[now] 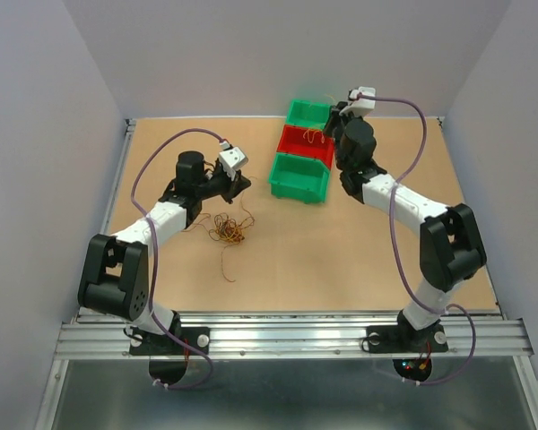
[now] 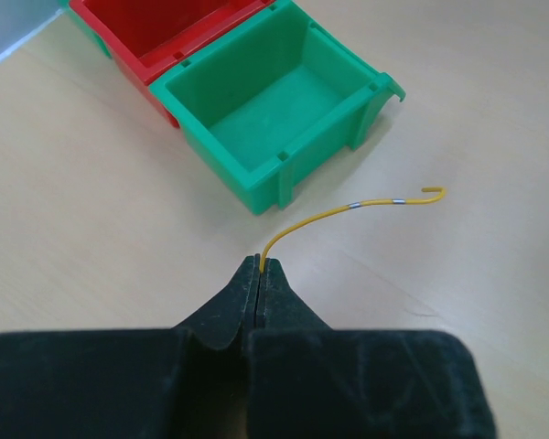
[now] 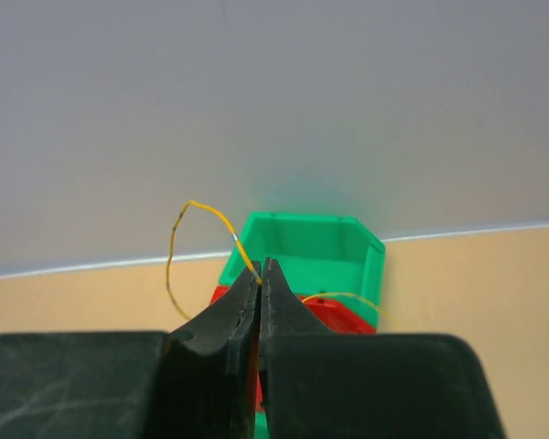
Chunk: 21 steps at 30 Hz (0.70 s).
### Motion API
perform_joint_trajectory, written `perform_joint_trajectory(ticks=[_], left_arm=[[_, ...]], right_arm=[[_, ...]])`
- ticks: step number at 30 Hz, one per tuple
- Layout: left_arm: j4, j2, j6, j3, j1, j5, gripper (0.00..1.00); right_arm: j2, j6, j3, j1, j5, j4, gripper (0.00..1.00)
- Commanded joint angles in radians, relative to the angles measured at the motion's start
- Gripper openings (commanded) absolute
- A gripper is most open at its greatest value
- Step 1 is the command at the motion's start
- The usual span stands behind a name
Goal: Untangle the cables
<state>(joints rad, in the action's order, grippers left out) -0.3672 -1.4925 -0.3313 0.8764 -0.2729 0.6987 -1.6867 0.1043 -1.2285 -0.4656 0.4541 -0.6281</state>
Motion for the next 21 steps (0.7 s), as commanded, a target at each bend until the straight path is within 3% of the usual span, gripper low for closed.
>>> perform_joint_trajectory(ticks=[1, 11, 21], left_arm=[[-0.029, 0.052, -0.021, -0.005, 0.004, 0.016, 0.0], [-0.039, 0.081, -0.029, -0.025, 0.004, 0.021, 0.0], [-0.035, 0.081, -0.028, -0.024, 0.004, 0.021, 0.0]], right_arm=[[-0.102, 0.07, -0.169, 0.063, -0.057, -0.007, 0.01], [-0.456, 0.205, -0.55, 0.16, -0.146, 0.08, 0.0], [-0.672, 0.264, -0.712, 0.177, -0.216, 0.13, 0.0]])
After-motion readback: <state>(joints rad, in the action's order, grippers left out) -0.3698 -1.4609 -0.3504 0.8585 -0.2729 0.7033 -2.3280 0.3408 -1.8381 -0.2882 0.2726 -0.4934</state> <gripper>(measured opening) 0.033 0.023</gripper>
